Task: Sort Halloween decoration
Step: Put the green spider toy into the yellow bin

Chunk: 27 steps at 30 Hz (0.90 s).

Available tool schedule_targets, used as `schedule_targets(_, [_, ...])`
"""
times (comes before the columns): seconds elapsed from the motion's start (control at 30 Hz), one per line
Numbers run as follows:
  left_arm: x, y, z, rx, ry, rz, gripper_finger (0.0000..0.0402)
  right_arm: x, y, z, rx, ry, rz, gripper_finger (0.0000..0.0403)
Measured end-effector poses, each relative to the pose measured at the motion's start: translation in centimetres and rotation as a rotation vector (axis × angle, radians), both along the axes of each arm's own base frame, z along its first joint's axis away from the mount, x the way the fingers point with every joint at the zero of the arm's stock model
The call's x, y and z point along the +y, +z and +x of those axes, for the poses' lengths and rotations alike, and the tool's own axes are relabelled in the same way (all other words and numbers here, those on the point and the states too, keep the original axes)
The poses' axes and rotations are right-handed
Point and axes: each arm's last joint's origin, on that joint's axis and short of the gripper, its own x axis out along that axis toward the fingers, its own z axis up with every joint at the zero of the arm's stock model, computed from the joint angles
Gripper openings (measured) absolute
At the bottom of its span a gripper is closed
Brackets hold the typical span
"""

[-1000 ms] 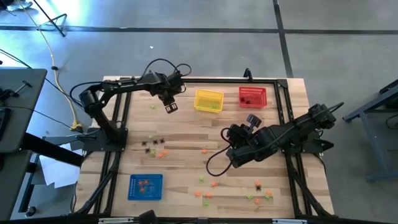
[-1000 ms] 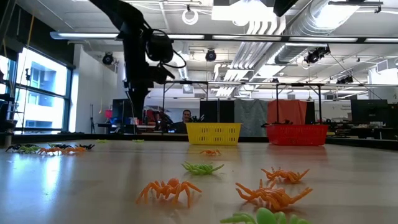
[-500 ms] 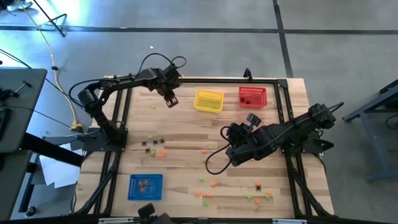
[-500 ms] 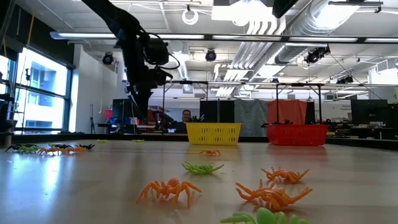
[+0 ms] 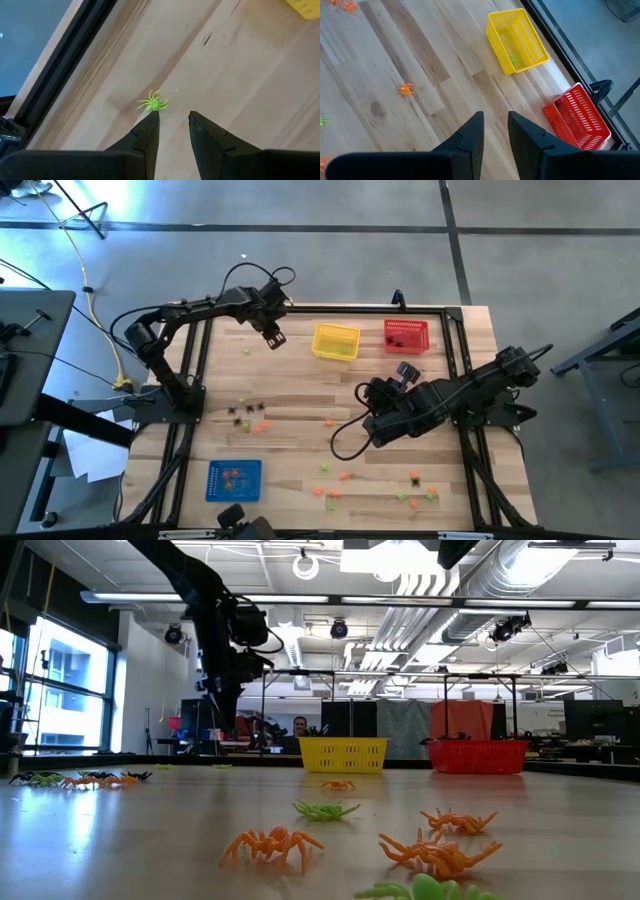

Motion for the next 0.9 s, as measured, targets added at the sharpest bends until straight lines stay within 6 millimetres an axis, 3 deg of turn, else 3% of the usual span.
schedule_targets(0.43, [0.2,-0.9,0.2,0.01,0.078,-0.03,0.0092,0.1,-0.5,0.2,0.002,0.001,-0.001,0.0083])
schedule_targets(0.9, [0.1,-0.9,0.1,0.009,0.121,-0.041,0.0092,-0.9,-8.6,-0.7,0.211,-0.069,0.011,0.0083])
